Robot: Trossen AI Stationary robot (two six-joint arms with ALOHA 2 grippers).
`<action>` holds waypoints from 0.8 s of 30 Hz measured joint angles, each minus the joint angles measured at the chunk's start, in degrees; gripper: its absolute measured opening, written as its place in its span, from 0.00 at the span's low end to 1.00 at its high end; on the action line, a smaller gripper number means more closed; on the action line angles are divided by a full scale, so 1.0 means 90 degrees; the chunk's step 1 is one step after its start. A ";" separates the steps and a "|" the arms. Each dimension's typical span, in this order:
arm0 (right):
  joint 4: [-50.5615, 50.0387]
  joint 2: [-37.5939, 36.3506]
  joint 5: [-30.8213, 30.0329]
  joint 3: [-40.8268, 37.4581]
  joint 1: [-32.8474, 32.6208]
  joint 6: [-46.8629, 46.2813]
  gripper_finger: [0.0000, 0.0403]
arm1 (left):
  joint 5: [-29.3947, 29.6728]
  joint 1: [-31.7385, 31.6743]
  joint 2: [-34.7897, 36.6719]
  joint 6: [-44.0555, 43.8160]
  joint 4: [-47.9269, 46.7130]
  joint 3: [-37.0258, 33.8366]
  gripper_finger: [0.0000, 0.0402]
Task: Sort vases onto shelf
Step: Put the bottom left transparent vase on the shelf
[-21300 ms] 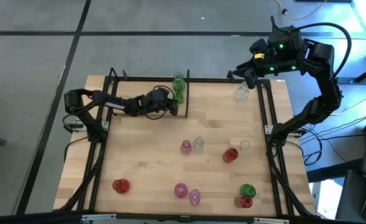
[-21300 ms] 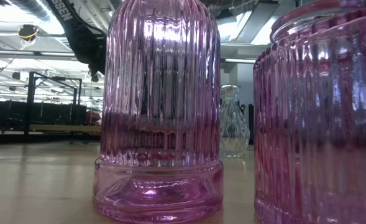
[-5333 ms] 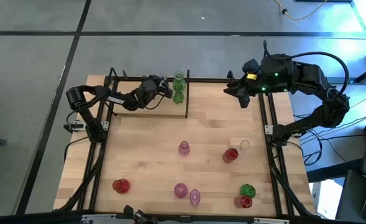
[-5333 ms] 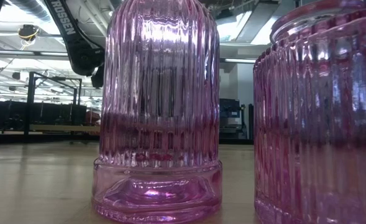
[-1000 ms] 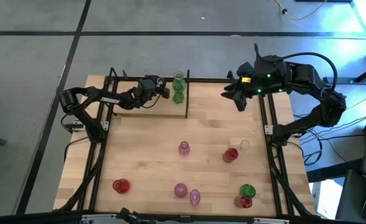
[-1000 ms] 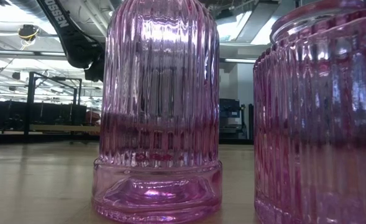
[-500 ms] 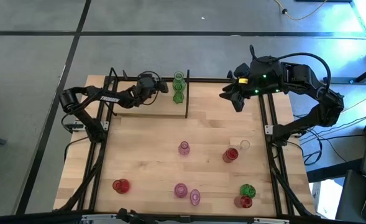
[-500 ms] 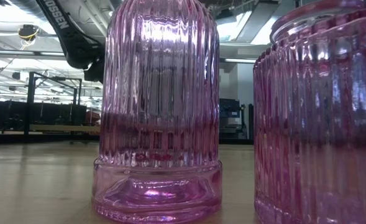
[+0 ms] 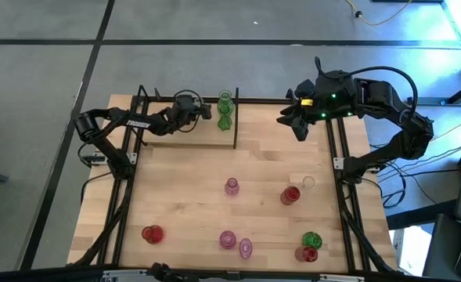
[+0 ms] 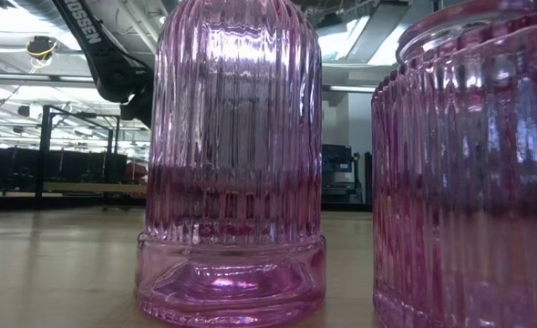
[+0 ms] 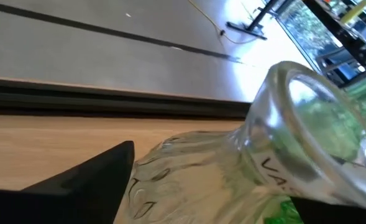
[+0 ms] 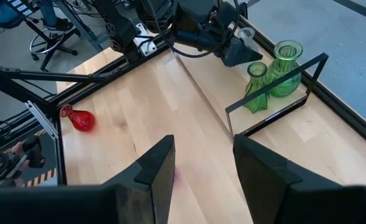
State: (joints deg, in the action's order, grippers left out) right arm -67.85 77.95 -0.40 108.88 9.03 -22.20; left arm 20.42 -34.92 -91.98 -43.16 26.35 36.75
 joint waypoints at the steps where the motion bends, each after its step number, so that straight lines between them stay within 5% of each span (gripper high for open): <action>1: 0.0000 0.0000 0.0000 0.0000 -0.0002 0.0001 0.39 | -0.0076 0.0000 0.0000 0.0000 0.0000 0.0000 0.95; 24: -0.0075 0.0090 0.0000 0.0000 -0.0002 0.0047 0.39 | -0.0901 0.0010 0.0005 -0.0163 0.0683 0.0007 0.95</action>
State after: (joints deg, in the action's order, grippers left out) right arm -68.53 78.76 -0.40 108.88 9.02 -21.78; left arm 12.32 -34.83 -91.94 -44.62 32.49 36.82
